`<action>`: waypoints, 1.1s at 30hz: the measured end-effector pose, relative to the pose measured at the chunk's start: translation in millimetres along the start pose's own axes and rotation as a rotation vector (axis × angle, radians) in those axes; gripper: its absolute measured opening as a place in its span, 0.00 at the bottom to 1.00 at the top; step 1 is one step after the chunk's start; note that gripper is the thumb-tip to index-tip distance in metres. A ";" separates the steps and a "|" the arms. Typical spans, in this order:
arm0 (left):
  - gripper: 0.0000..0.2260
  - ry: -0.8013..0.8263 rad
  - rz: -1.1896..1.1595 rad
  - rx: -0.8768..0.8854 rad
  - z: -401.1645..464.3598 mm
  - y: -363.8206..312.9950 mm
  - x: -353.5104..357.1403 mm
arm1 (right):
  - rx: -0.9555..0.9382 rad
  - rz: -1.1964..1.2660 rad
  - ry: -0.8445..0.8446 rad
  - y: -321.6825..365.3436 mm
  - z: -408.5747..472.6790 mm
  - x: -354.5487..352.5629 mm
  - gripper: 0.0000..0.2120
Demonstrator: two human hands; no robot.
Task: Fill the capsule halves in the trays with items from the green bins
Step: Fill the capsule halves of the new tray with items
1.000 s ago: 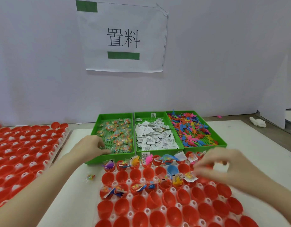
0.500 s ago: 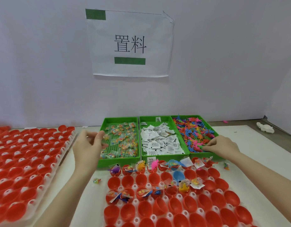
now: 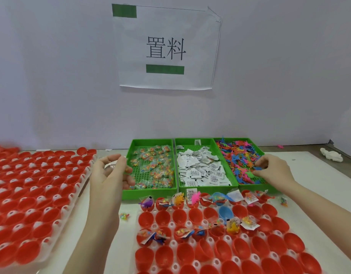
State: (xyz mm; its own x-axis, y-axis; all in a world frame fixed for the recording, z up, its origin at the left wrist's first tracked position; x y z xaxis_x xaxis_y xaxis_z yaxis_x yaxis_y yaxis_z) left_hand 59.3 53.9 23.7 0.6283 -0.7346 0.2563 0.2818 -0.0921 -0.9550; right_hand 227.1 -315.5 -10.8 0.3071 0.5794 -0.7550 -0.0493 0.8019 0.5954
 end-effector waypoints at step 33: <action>0.02 0.171 0.101 0.045 -18.4 7.5 27.0 | -0.230 -0.403 0.419 104.5 -16.2 93.8 0.29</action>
State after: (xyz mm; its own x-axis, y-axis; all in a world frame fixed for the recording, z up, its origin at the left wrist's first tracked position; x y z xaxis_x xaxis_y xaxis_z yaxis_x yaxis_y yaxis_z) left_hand 65.1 20.9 20.7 0.5236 -0.8424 0.1268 0.2582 0.0151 -0.9660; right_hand 235.4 -175.0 -23.9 -0.0519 0.1954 -0.9793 -0.2252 0.9531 0.2022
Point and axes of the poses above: each hand's wrist, its own z-axis towards the middle knuckle, its own x-axis out of the palm, y = z × x, the point moved 8 cm from there along z, towards the middle knuckle, and after that the axes turned 4 degrees about -y, right-handed, at the moved point
